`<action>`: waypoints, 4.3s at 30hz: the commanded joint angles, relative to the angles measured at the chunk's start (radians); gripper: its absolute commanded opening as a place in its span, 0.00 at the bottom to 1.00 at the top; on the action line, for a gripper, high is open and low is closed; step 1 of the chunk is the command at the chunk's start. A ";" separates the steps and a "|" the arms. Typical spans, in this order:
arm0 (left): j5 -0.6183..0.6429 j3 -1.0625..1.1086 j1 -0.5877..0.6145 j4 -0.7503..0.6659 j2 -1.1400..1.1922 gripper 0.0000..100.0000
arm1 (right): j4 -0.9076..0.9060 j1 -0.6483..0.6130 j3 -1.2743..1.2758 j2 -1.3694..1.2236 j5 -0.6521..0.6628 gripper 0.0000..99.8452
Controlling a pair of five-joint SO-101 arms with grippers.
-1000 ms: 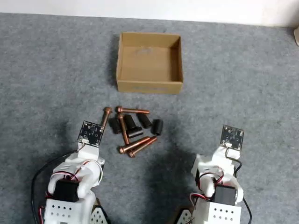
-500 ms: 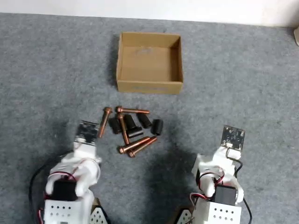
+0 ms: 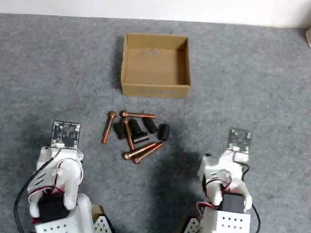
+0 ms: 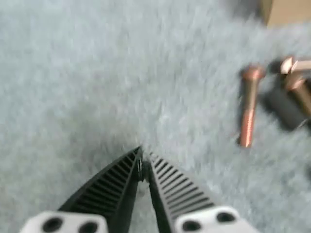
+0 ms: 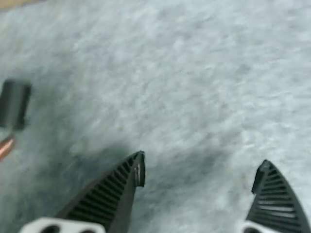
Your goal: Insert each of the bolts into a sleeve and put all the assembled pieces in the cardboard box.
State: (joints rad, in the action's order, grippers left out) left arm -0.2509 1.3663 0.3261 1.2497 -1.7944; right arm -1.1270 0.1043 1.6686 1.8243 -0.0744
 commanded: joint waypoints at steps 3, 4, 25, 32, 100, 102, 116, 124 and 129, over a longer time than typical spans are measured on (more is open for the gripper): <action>0.083 -0.200 -0.053 -0.087 0.303 0.01 | 0.076 0.185 0.097 0.004 -0.003 0.33; 0.101 -0.234 -0.053 -0.123 0.400 0.01 | 0.065 0.193 0.067 0.001 -0.003 0.33; 0.430 -0.519 -0.021 -0.359 1.455 0.01 | 0.025 -0.130 -0.252 -0.059 -0.005 0.33; 0.430 -0.479 -0.022 -0.439 1.460 0.01 | 0.005 -0.183 -0.547 -0.547 -0.101 0.33; 0.428 -0.461 -0.021 -0.479 1.460 0.01 | 0.275 -0.593 -1.136 -1.952 -0.749 0.33; 0.428 -0.461 -0.021 -0.479 1.460 0.01 | 0.278 -0.595 -1.150 -2.008 -0.749 0.33; 0.428 -0.461 -0.021 -0.476 1.460 0.01 | 0.196 -0.639 -1.256 -2.112 -0.749 0.31; 0.430 -0.461 -0.021 -0.476 1.460 0.01 | 0.197 -0.639 -1.256 -2.112 -0.747 0.03; 0.431 -0.461 -0.021 -0.479 1.460 0.01 | 0.196 -0.625 -1.257 -2.106 -0.747 0.01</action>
State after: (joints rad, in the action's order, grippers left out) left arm 0.1711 0.9106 0.3061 0.7879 -0.3307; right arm -0.9291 -0.5155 0.4058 -0.2409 -0.8140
